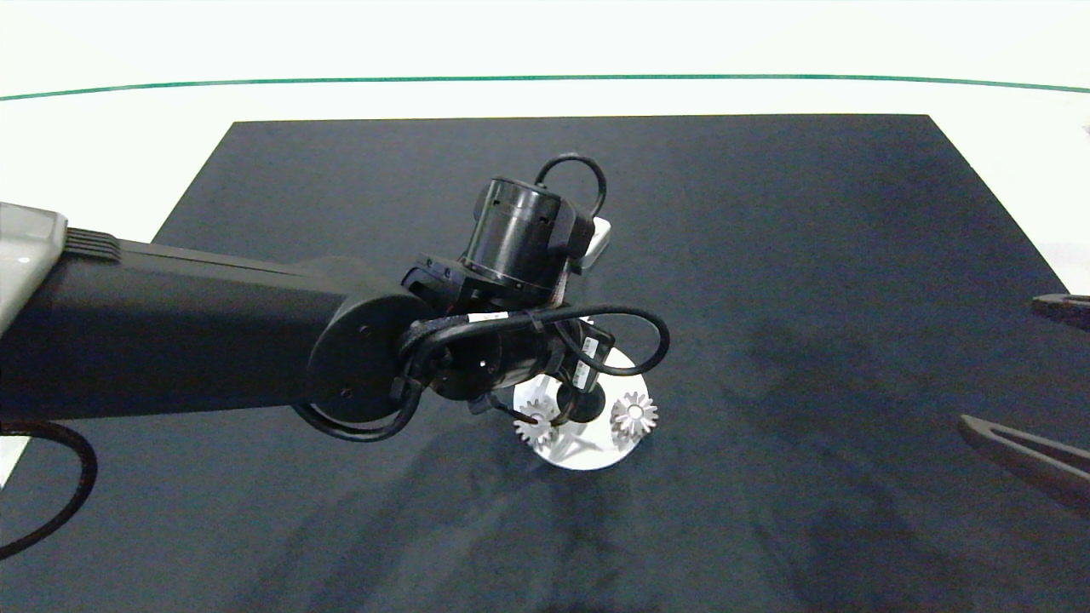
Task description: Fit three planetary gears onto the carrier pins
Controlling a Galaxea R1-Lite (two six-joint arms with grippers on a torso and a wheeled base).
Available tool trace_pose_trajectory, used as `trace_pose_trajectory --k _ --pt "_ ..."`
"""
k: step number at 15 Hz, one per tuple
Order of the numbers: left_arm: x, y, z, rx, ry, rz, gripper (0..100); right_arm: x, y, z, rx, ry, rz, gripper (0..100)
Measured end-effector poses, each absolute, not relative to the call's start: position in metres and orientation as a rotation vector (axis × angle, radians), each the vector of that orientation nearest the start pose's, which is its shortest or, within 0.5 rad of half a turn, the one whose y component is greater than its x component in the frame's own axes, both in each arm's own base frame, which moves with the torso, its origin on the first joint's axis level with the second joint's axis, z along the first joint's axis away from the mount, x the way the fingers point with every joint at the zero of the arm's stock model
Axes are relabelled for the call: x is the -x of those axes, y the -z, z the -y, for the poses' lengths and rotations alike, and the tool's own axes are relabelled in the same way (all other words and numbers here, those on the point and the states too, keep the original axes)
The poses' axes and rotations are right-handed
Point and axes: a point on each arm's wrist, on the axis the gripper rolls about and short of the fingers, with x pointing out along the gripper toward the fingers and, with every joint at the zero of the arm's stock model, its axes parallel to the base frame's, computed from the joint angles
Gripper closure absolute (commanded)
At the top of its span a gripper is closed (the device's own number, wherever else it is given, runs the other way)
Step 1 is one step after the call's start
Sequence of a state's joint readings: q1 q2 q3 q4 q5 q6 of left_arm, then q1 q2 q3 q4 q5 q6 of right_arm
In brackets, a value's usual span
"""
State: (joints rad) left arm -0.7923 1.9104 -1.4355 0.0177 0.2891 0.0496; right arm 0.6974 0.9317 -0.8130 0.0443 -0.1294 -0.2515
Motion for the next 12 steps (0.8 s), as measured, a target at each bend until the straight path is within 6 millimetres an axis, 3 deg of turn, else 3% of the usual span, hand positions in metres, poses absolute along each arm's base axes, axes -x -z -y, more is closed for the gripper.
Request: trace_pose_trajectory --k 9,10,12 --pt "-0.2708 -0.2218 0.2659 -0.304 0.504 -0.416 72 -0.0819 -0.2780 -0.0649 0.311 -0.584 -0.081 0" --pt "-0.2709 -0.2216 0.2658 -0.304 0.504 -0.417 0 -0.0819 -0.2780 -0.0649 0.311 -0.584 -0.081 0" --pt "-0.2710 -0.2214 0.2656 -0.305 0.504 -0.417 0 -0.0820 -0.2780 -0.0649 0.311 -0.583 -0.081 0"
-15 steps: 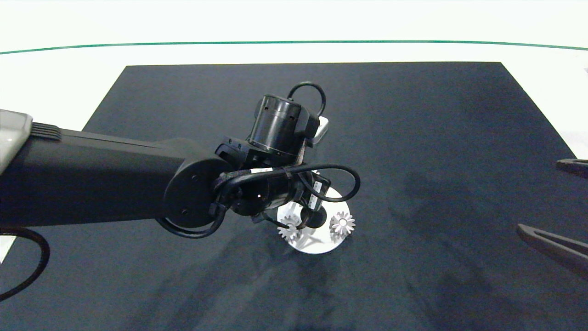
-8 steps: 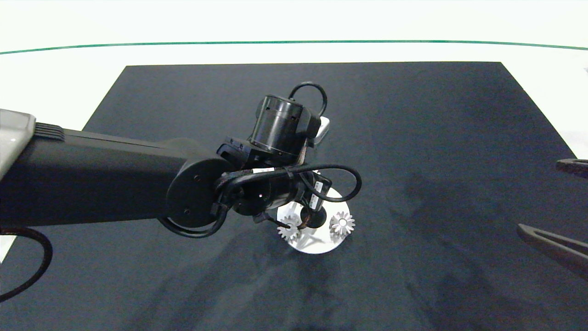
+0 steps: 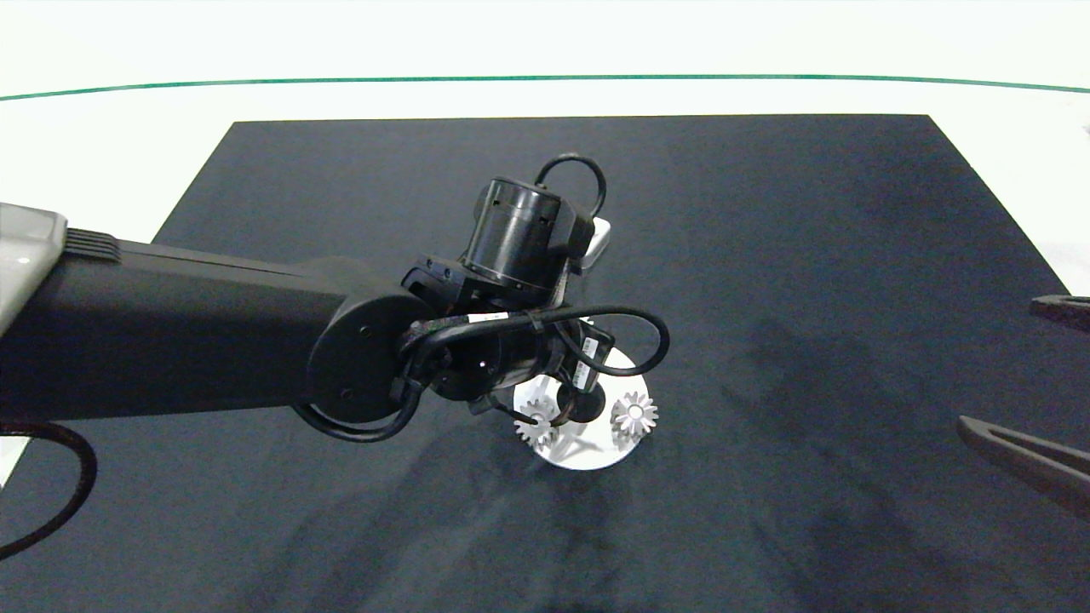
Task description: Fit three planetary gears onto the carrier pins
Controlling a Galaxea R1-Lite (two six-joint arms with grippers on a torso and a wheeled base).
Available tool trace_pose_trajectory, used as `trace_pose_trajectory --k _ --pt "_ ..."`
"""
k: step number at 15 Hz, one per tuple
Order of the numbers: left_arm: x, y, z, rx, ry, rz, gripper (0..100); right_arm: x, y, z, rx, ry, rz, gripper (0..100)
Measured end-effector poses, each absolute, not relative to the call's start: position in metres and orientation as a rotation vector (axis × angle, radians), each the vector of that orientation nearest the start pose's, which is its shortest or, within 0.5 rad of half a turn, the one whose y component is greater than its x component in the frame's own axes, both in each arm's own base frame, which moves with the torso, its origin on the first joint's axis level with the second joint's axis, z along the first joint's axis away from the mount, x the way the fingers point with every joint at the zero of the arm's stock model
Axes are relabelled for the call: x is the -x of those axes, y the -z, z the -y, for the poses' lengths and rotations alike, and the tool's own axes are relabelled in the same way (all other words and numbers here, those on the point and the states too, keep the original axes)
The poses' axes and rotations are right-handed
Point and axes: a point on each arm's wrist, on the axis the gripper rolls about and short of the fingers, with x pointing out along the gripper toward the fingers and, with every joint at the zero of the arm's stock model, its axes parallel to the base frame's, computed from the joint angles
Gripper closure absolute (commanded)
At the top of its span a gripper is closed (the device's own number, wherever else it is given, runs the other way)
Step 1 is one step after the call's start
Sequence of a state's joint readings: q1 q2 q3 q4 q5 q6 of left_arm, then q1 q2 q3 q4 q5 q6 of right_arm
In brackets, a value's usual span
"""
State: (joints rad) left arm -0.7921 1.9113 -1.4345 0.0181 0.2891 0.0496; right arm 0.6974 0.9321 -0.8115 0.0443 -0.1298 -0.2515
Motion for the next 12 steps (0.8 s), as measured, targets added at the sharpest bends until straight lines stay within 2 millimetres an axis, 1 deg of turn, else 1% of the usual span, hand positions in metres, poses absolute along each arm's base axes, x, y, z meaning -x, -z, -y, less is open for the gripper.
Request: trace_pose_trajectory --k 6,8,9,10,11,12 --pt "-0.271 -0.222 0.265 -0.305 0.503 -0.416 0 -0.082 -0.278 -0.065 0.311 -0.583 -0.082 0" --pt "-0.271 -0.226 0.261 -0.298 0.492 -0.409 0 -0.082 -0.278 -0.065 0.311 -0.583 -0.082 0" --pt "-0.271 -0.229 0.256 -0.294 0.482 -0.402 0 -0.082 -0.278 -0.065 0.312 -0.582 -0.082 0" --pt "-0.271 -0.236 0.247 -0.288 0.466 -0.389 0 -0.082 -0.278 -0.065 0.315 -0.580 -0.080 0" --pt "-0.269 -0.246 0.233 -0.279 0.441 -0.369 0 -0.082 -0.278 -0.064 0.334 -0.576 -0.075 0" --pt "-0.266 -0.257 0.214 -0.268 0.405 -0.350 0 -0.081 -0.277 -0.063 0.353 -0.567 -0.073 0"
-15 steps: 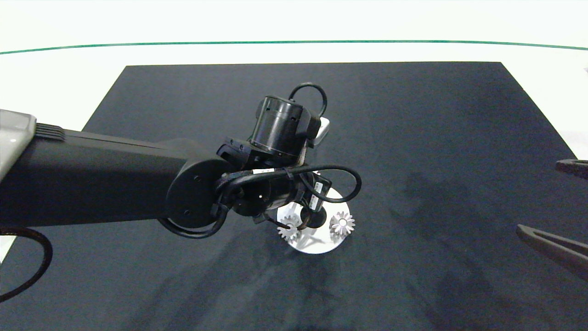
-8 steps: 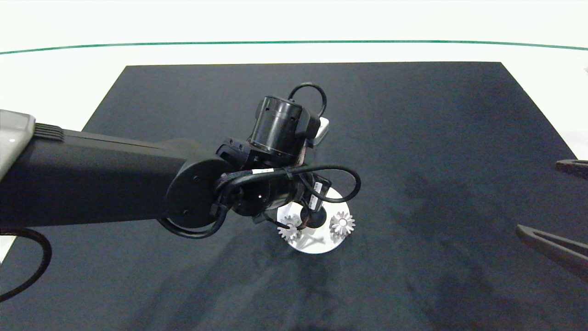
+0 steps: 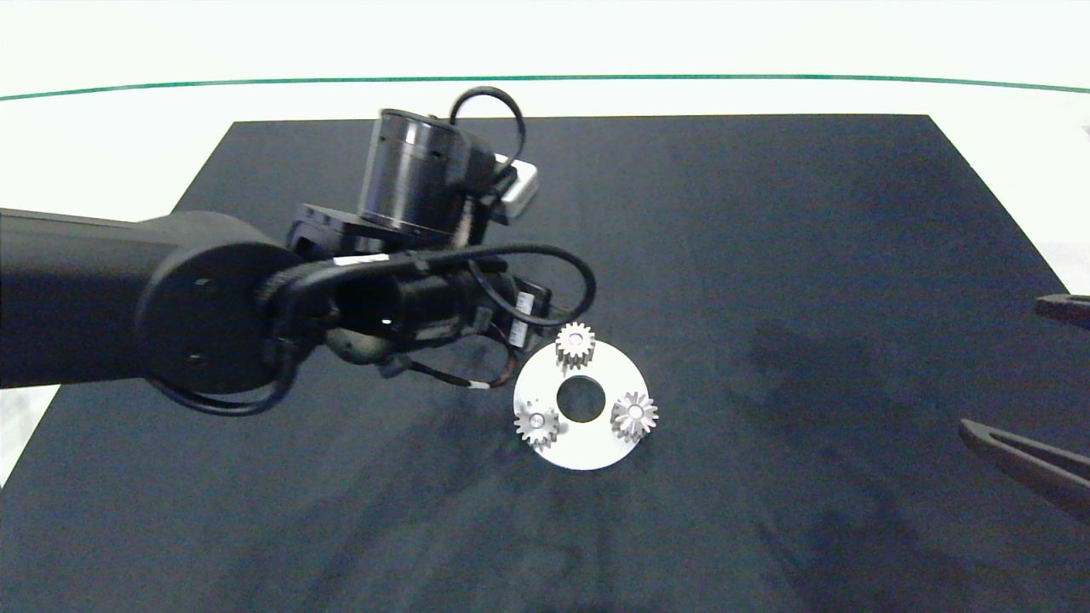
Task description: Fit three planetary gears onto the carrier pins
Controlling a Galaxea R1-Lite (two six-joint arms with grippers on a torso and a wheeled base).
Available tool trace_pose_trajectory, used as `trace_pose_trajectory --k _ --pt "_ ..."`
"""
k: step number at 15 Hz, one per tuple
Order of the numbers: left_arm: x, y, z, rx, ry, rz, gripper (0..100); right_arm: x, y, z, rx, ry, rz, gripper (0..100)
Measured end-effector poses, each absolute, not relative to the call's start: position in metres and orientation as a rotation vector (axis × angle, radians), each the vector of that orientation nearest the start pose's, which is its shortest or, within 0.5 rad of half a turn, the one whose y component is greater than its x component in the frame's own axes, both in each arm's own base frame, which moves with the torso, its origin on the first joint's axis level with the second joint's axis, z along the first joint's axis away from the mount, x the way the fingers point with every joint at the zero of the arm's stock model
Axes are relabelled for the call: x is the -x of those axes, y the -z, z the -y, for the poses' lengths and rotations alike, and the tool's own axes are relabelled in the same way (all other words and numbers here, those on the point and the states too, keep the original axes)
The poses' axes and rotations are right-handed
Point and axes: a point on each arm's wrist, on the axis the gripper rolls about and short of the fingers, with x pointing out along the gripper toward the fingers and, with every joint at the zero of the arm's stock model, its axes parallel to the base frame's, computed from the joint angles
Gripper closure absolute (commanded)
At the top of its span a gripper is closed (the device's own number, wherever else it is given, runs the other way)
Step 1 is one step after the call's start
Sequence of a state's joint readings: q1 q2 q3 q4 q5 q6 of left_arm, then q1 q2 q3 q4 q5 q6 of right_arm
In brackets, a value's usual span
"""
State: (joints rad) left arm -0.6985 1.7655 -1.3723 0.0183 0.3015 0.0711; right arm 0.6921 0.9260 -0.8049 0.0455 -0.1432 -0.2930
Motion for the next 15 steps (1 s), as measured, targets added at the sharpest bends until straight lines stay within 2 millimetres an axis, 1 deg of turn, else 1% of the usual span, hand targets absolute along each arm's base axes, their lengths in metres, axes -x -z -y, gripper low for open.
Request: trace_pose_trajectory --k 2,4,5,6,7,8,10,12,14,15 --pt "-0.253 -0.275 0.171 -0.236 0.315 -0.309 0 -0.080 -0.275 -0.058 0.380 -0.468 -0.075 0" --pt "-0.231 -0.289 0.119 -0.192 0.198 -0.248 0 -0.076 -0.273 -0.050 0.402 -0.349 -0.075 0" --pt "-0.215 -0.293 0.093 -0.175 0.129 -0.211 0 -0.072 -0.269 -0.045 0.409 -0.288 -0.084 0" --pt "-0.195 -0.296 0.066 -0.161 0.052 -0.173 0 -0.068 -0.262 -0.040 0.416 -0.225 -0.095 0" --pt "-0.172 -0.295 0.045 -0.150 -0.016 -0.138 0 -0.061 -0.254 -0.032 0.418 -0.154 -0.103 0" --pt "-0.147 -0.291 0.028 -0.144 -0.077 -0.108 0 -0.054 -0.246 -0.024 0.416 -0.095 -0.106 0" --pt "-0.094 -0.273 0.008 -0.147 -0.156 -0.046 0 -0.032 -0.227 -0.005 0.392 0.024 -0.092 0" --pt "-0.044 -0.247 -0.002 -0.168 -0.208 0.026 0 -0.007 -0.205 0.011 0.354 0.168 -0.061 0" --pt "-0.004 -0.218 -0.007 -0.178 -0.242 0.097 0 0.017 -0.182 0.018 0.314 0.347 -0.024 0" --pt "0.011 -0.203 -0.008 -0.179 -0.254 0.123 0 0.026 -0.171 0.018 0.289 0.442 -0.005 0"
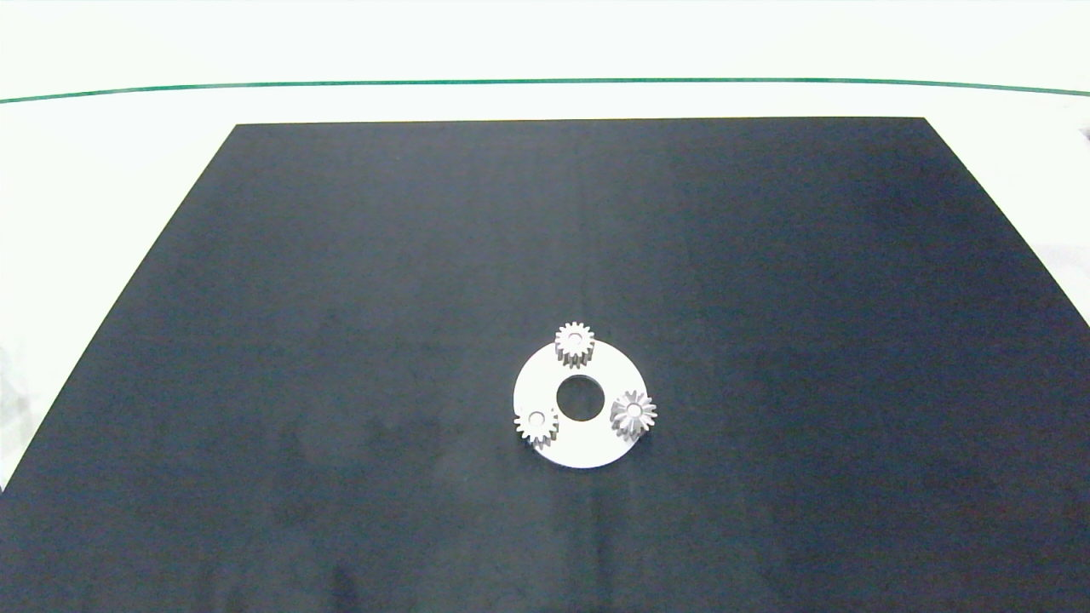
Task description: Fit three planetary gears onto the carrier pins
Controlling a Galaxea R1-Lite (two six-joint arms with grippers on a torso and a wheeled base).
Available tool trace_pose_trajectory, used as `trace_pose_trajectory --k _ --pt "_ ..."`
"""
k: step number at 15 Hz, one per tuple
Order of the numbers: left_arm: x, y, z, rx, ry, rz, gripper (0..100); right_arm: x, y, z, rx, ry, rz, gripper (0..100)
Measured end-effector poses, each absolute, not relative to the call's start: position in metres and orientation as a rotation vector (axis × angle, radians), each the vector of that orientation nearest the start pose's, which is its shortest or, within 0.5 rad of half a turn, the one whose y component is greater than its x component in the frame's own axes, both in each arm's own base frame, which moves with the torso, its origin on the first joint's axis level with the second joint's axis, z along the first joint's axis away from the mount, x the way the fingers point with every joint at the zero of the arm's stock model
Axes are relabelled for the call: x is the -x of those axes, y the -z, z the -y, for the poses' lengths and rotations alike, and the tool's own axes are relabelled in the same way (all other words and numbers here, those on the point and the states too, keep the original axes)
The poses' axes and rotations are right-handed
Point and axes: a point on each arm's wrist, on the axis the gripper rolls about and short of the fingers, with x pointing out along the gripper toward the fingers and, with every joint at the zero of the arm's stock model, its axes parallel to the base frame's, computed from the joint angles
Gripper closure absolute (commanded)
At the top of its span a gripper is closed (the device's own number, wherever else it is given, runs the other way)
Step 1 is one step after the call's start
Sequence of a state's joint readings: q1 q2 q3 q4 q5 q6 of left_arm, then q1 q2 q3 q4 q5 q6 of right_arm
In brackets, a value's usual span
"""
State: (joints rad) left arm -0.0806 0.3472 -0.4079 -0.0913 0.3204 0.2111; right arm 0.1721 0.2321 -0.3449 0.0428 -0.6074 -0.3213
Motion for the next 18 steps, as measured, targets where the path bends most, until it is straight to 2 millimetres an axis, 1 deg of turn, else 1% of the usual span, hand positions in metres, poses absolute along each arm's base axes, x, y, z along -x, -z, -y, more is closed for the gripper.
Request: trace_pose_trajectory --k 2,3,4,5,6,7,8,9,10,11,13,16,18 --pt "0.033 -0.171 -0.009 -0.135 -0.287 0.156 0 0.039 -0.153 0.015 0.238 0.590 0.051 0" --pt "0.035 -0.151 -0.008 -0.102 -0.295 0.152 0 0.041 -0.143 0.014 0.208 0.635 0.097 0" --pt "0.032 -0.128 -0.007 -0.077 -0.295 0.125 0 0.039 -0.132 0.014 0.191 0.656 0.119 0" --pt "0.028 -0.108 -0.007 -0.045 -0.272 0.092 0 0.035 -0.118 0.013 0.180 0.628 0.116 0" --pt "0.025 -0.094 -0.005 -0.013 -0.199 0.060 0 0.029 -0.102 0.011 0.150 0.520 0.097 0" --pt "0.024 -0.086 -0.003 0.013 -0.107 0.044 0 0.026 -0.093 0.008 0.094 0.394 0.090 0" --pt "0.023 -0.081 -0.001 0.024 -0.027 0.021 0 0.024 -0.086 0.006 0.040 0.270 0.068 0" --pt "0.023 -0.077 0.000 0.005 0.005 0.004 0 0.024 -0.082 0.003 -0.004 0.162 0.050 0" --pt "0.023 -0.076 0.000 -0.028 0.011 0.002 0 0.023 -0.080 0.002 -0.029 0.093 0.036 0" --pt "0.023 -0.075 0.001 -0.084 0.023 0.002 0 0.023 -0.077 0.000 -0.017 0.027 0.014 0" --pt "0.023 -0.075 0.001 -0.126 0.046 0.008 0 0.023 -0.076 0.000 0.005 0.003 0.004 0" --pt "0.023 -0.075 0.001 -0.039 0.059 0.001 0 0.023 -0.075 0.000 -0.018 -0.001 0.002 0" --pt "0.023 -0.075 0.001 -0.037 0.060 0.002 0 0.023 -0.075 0.000 -0.020 0.001 0.002 0"
